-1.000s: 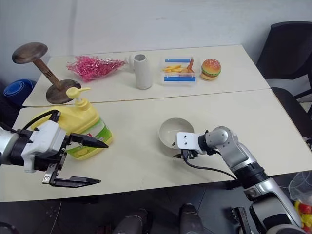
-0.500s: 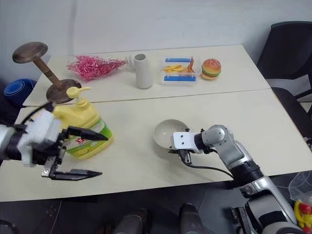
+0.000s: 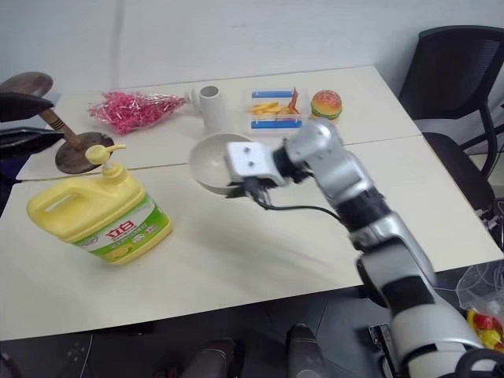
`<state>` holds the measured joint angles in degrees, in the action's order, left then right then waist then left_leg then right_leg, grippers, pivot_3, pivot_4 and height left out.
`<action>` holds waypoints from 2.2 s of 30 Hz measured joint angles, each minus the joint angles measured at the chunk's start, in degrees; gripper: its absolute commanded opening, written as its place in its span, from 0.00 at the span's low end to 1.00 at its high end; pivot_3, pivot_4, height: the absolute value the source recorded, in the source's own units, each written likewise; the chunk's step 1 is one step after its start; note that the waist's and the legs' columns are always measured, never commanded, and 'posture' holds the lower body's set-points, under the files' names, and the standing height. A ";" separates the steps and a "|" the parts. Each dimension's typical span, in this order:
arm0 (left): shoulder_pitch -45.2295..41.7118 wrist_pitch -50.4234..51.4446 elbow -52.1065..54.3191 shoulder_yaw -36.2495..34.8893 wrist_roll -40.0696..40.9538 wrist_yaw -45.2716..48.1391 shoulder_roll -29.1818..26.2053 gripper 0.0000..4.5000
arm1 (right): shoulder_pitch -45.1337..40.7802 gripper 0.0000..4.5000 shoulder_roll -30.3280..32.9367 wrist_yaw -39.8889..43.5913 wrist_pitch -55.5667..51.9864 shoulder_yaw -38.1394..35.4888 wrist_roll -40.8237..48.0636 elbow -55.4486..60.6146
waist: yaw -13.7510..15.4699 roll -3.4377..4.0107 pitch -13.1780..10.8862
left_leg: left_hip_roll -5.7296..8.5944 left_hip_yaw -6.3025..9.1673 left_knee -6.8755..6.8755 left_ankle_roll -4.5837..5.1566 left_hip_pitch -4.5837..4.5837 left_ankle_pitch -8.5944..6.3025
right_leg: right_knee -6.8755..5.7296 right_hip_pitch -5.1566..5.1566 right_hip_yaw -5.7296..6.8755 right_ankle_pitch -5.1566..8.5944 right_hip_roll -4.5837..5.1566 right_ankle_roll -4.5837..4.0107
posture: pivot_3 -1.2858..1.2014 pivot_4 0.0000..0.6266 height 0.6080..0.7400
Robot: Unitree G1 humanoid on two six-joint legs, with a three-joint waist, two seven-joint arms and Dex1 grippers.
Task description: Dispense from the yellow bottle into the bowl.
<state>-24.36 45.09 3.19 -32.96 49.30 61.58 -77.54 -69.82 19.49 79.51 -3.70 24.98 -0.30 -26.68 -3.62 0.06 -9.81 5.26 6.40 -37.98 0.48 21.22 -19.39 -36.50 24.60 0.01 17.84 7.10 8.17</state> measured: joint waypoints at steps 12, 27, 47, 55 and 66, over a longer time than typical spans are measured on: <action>-1.11 -6.03 -6.31 6.93 -7.82 4.58 2.21 0.00 | -17.53 0.00 -13.68 -0.78 9.23 0.56 -5.01 -29.67 | -1.59 -0.08 0.00 | 0.02 0.64 -0.04 -0.10 0.02 -0.06 | -0.55 0.06 0.39 -0.09 -0.06 -0.18 | 0.52 0.24 1.00; 0.27 -9.17 -5.61 8.61 -12.37 4.01 6.65 0.00 | -22.92 0.00 -19.29 0.76 12.72 -0.94 -6.18 -36.19 | -2.97 -0.08 0.01 | 0.04 0.91 -0.05 -0.31 0.02 -0.19 | -1.26 0.74 -0.09 -0.09 -0.33 -0.18 | 0.52 0.24 1.00; 3.86 -11.00 -3.64 5.35 -12.86 2.13 7.69 0.00 | -28.28 0.00 -23.69 -6.09 13.91 -4.94 -9.46 -45.14 | -4.16 -0.07 0.01 | 0.00 0.96 -0.06 -0.40 0.00 -0.24 | -1.35 0.88 -0.34 -0.09 -0.49 -0.19 | 0.52 0.24 1.00; 4.24 -8.59 -3.66 3.71 -12.11 0.17 8.27 0.00 | -28.57 0.00 -23.83 -5.76 14.89 -5.22 -10.19 -45.42 | -4.52 -0.07 0.01 | -0.01 0.98 -0.06 -0.41 0.00 -0.24 | -1.39 0.90 -0.35 -0.09 -0.50 -0.19 | 0.52 0.24 1.00; 5.79 -5.62 -3.12 -0.44 -11.31 -0.07 8.36 0.00 | -28.57 0.00 -24.75 -3.94 15.85 -5.23 -10.80 -45.40 | -4.99 -0.07 0.01 | -0.01 1.04 -0.08 -0.42 0.01 -0.25 | -1.42 0.93 -0.35 -0.09 -0.51 -0.19 | 0.52 0.24 1.00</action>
<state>-18.57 39.47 0.07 -33.40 37.99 61.51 -69.18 -98.39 -5.26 75.57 12.15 19.76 -11.10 -72.09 -8.61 -0.02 -9.80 5.25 7.45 -38.05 0.07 21.22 -19.64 -37.92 25.53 -0.34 17.75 6.59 7.97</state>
